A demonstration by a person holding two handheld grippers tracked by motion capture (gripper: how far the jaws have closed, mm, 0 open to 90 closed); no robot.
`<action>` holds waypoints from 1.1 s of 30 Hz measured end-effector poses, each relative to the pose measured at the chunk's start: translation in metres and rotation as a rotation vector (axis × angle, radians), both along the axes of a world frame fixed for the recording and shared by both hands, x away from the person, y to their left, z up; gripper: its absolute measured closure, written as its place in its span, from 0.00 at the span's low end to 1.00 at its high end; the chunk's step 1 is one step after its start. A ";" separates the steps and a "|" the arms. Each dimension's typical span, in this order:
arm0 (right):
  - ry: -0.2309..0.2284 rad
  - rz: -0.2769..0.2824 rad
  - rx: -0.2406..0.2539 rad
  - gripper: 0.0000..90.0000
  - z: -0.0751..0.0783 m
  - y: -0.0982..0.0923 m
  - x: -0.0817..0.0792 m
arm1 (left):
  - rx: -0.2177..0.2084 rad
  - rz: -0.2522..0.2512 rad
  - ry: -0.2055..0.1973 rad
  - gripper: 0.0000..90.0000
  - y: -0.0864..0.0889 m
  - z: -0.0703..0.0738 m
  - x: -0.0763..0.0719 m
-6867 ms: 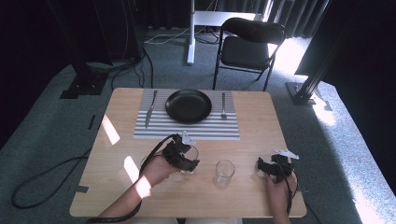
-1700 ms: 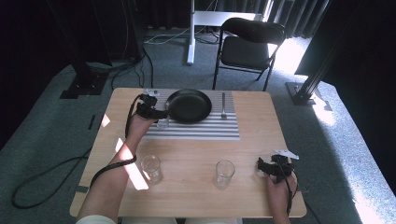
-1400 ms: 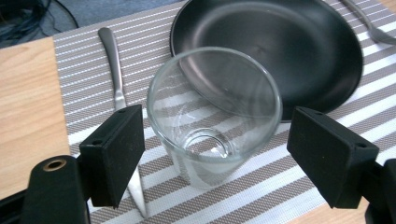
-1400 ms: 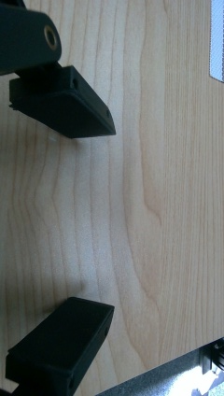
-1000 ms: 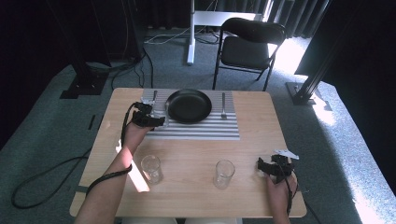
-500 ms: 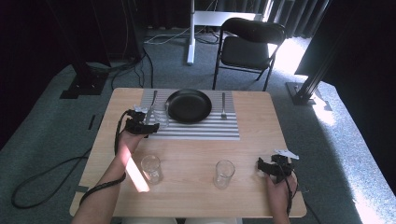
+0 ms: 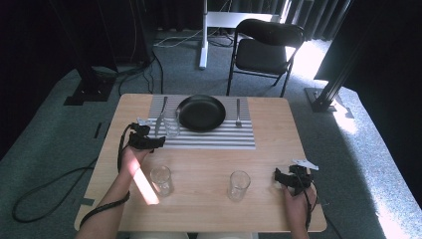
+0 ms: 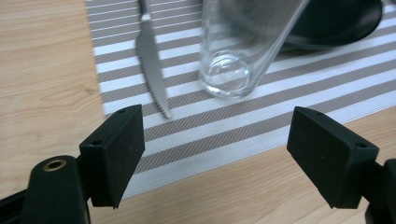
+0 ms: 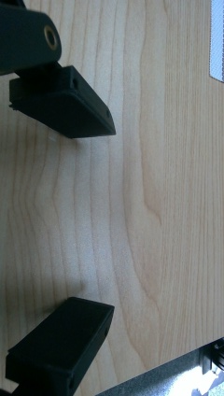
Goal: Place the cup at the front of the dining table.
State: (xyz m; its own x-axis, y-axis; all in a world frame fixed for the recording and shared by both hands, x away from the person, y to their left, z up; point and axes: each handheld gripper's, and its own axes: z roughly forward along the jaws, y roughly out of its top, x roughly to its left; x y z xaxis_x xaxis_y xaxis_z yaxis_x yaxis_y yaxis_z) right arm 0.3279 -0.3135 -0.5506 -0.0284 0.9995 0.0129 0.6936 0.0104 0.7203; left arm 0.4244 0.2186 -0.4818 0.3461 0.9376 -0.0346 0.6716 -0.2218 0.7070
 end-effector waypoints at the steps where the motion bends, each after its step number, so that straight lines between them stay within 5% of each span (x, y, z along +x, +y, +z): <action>1: 0.000 0.000 0.000 0.13 0.000 0.000 0.000 | 0.019 0.000 -0.004 0.22 0.000 0.000 -0.002; 6: 0.000 0.000 0.000 0.13 0.000 0.000 0.000 | -0.009 0.018 -0.041 0.22 0.007 -0.002 -0.010; 10: 0.000 0.000 0.000 0.13 0.000 0.000 0.000 | 0.021 0.040 -0.051 0.22 0.012 -0.004 -0.013; 20: 0.000 0.000 0.000 0.13 0.000 0.000 0.000 | -0.032 0.019 -0.035 0.22 0.020 -0.008 -0.023; 29: 0.000 0.000 0.000 0.13 0.000 0.000 0.000 | -0.043 0.034 -0.033 0.22 0.033 -0.016 -0.034; 31: 0.000 0.000 0.000 0.13 0.000 0.000 0.000 | 0.005 0.033 -0.034 0.22 0.034 -0.017 -0.036; 33: 0.000 0.000 0.000 0.13 0.000 0.000 0.000 | -0.012 0.036 -0.033 0.22 0.038 -0.017 -0.039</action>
